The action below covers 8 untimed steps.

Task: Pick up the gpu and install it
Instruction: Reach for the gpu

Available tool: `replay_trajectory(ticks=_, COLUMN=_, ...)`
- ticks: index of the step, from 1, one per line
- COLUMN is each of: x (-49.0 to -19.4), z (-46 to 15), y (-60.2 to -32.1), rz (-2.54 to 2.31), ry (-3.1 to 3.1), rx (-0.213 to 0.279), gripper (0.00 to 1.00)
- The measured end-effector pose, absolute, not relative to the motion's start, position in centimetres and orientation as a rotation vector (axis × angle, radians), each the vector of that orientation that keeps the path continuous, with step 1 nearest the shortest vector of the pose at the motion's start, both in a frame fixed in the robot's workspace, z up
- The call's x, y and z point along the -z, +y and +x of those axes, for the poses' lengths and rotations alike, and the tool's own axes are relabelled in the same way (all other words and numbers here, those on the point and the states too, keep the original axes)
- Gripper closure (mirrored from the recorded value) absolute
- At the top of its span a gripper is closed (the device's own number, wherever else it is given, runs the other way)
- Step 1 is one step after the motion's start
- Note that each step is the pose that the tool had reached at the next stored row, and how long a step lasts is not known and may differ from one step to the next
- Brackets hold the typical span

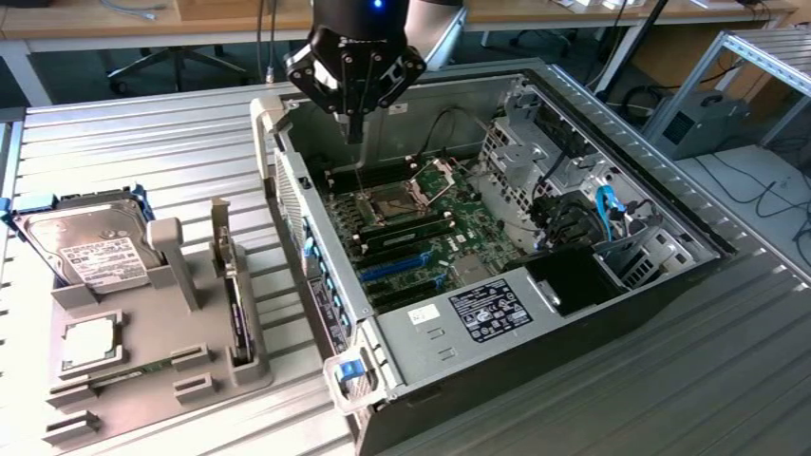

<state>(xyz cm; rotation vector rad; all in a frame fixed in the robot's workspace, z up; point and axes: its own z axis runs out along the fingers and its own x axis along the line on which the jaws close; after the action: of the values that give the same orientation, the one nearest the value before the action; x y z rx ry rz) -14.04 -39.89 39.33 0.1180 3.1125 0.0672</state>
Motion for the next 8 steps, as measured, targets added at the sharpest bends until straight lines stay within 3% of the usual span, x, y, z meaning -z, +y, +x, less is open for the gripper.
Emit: replay_trajectory(ticks=8, x=-39.33, z=-14.21, y=-39.89, rz=0.118, ry=3.112, rx=-0.067, gripper=0.89)
